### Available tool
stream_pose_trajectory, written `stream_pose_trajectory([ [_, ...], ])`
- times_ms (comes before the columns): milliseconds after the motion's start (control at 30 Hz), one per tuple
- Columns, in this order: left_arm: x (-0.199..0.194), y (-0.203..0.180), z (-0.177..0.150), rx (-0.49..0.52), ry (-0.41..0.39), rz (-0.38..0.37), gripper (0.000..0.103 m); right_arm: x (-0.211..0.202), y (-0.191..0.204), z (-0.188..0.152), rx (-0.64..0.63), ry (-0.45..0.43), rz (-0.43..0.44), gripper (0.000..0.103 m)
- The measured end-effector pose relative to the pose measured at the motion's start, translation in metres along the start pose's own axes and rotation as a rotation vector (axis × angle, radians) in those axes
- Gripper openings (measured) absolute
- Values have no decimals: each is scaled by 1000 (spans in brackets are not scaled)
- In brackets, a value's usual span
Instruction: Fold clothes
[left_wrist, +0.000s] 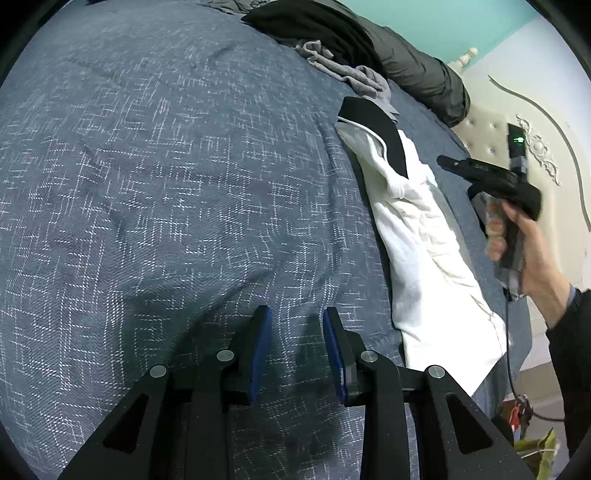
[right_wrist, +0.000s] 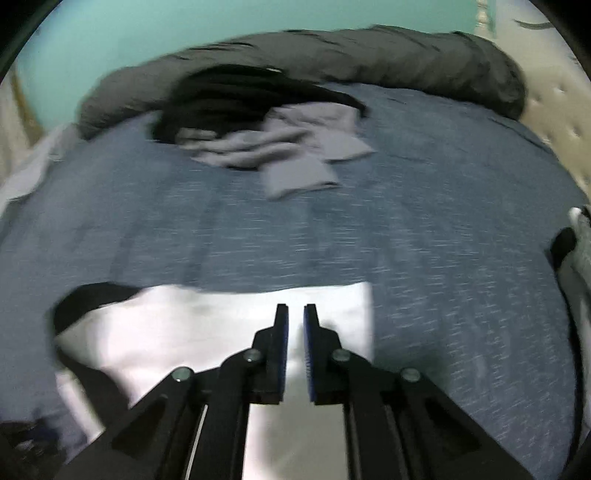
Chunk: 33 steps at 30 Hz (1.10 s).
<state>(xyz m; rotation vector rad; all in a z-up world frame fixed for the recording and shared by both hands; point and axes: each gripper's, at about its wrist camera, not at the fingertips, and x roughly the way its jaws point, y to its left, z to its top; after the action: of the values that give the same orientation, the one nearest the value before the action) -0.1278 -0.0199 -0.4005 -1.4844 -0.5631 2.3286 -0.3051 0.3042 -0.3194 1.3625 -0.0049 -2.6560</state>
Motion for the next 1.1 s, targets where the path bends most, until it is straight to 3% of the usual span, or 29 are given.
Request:
stream_pose_trajectory([
  [100,-2,-1,1,3,-6,0,31,-22,27,-14,-63,10,115,14],
  [167,-4,-3,2,7,-12,-1,31,-31,43,-26,-106,31,171,26],
  [267,-5,-6,4,11,-20,-1,31,-40,68,-48,-180,66,216,32],
  [500,-6,-11,4,20,-28,6,31,-53,101,-86,-292,69,183,32],
  [833,-5,-12,5,16,-38,6,31,-43,128,-106,-391,112,156,32],
  [900,-5,-12,5,15,-39,5,31,-37,128,-107,-396,127,159,25],
  [933,-5,-11,5,14,-39,5,31,-36,126,-107,-392,132,161,17],
  [1100,-5,-10,6,12,-39,3,31,-37,117,-104,-359,125,181,3],
])
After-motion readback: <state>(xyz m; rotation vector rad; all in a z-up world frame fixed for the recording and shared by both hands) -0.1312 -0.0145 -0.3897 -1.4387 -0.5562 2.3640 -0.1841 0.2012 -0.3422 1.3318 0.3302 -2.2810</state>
